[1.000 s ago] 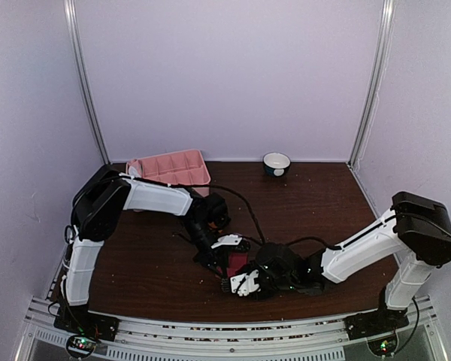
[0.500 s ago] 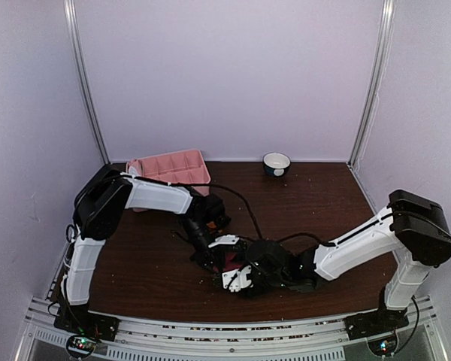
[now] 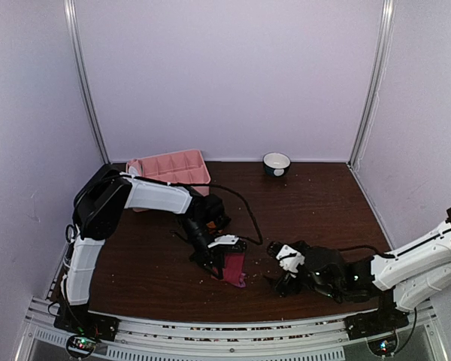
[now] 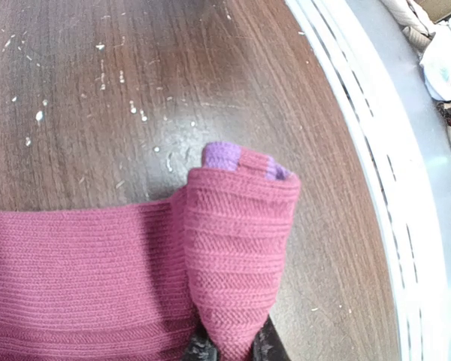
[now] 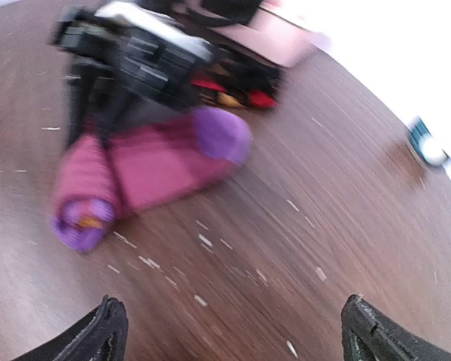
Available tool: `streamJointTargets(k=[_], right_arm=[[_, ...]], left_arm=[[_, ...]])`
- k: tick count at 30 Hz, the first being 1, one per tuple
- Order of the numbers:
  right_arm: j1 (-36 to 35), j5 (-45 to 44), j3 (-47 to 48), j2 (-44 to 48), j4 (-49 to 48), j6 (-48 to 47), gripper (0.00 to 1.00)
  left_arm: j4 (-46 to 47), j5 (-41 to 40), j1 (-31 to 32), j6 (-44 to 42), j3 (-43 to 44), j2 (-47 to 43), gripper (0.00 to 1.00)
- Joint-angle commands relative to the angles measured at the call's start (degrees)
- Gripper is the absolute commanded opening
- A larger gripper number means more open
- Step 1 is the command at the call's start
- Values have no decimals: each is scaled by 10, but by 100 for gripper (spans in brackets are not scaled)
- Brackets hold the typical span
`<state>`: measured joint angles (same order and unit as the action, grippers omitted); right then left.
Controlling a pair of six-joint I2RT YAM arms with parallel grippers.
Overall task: Roll the socks
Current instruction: Roll the sock at the center of the board.
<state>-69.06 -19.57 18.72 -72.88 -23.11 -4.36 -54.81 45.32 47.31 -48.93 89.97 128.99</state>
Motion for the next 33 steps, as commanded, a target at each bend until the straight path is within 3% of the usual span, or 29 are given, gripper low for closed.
streamJointTargets(k=[1,5,7,9,13,16,26,33], right_arm=[[11,-167,-67,73,-80,153,100],[17,-101,-15,4,-50,135,100],[1,-139,66,-64,19,131,99],[-28,-115,58,-85,-17,69,91],[-58,35,-40,-78,-213,-81,72],[-53,122,-14,-90,-185,-130,59],[4,303,116,-191,-87,-197,57],[26,327,174,-241,-18,-260,56]], left_arm=[[12,-54,5,11,-24,-1,9],[12,-61,4,17,-24,-2,9],[12,-59,4,16,-24,-2,8],[12,-56,4,16,-23,-1,8],[12,-54,4,16,-22,2,8],[12,-53,4,16,-21,6,9],[6,-47,4,17,-19,10,9],[5,-49,0,13,-22,10,9]])
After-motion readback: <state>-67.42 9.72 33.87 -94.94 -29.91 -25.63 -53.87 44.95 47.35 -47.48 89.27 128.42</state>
